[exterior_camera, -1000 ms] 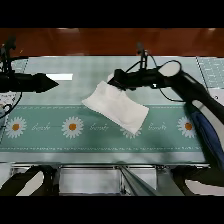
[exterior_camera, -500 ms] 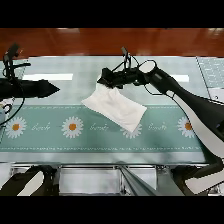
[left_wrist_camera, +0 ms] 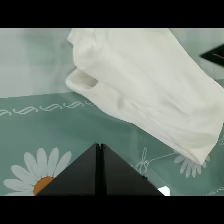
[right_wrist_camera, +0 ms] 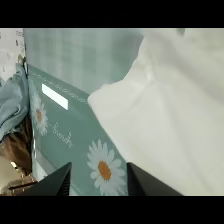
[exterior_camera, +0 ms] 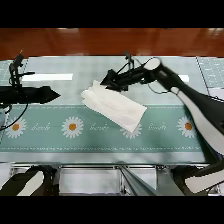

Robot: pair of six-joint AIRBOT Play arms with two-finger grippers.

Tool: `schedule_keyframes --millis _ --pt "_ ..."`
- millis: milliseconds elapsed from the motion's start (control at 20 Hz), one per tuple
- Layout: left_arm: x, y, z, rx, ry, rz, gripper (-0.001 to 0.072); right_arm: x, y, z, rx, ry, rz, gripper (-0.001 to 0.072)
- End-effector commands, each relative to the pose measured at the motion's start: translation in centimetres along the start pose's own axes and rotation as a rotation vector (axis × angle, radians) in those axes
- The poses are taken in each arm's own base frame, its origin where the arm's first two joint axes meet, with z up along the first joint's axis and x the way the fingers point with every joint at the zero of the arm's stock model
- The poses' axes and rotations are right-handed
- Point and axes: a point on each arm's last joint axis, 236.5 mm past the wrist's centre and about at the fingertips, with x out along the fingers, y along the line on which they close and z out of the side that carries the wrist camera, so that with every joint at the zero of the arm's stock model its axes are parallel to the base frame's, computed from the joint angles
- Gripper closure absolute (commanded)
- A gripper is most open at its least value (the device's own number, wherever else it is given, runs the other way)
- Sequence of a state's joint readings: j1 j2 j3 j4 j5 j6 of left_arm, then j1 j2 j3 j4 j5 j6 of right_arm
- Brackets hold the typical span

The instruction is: Fold the shirts.

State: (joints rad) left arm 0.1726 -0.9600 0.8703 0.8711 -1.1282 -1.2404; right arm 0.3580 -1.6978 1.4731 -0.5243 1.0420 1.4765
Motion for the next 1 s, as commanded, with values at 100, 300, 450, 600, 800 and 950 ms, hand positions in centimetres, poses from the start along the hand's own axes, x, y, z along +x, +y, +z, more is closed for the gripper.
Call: schedule_keyframes --millis 100,300,450,600,800,950 --pt "-2.7 3.5 0.5 -0.102 -0.042 0.047 0.0687 -20.8 -4.9 -3.1 -0.185 -0.032 -0.535 0.0308" --pt "-2.9 2.1 -0.2 -0.108 -0.046 0.004 0.0687 -39.2 -12.4 -9.8 -0.005 -0.375 -1.199 0.0309" --pt "-1.2 0.5 -1.8 -0.088 0.009 -0.038 0.0687 -32.8 -17.5 -13.9 0.122 -0.441 -0.975 0.0296" --pt "0.4 -1.3 -3.5 -0.044 0.061 -0.066 0.0687 -22.6 -19.6 -15.0 0.272 -0.421 -0.583 0.0295" --pt "1.5 -2.7 -4.0 0.000 0.070 -0.081 0.0687 -15.4 -19.4 -14.7 0.413 -0.361 -0.271 0.0296" --pt "1.7 -3.1 -3.8 0.009 0.061 -0.084 0.0687 -12.4 -19.9 -13.5 0.492 -0.324 -0.136 0.0297"
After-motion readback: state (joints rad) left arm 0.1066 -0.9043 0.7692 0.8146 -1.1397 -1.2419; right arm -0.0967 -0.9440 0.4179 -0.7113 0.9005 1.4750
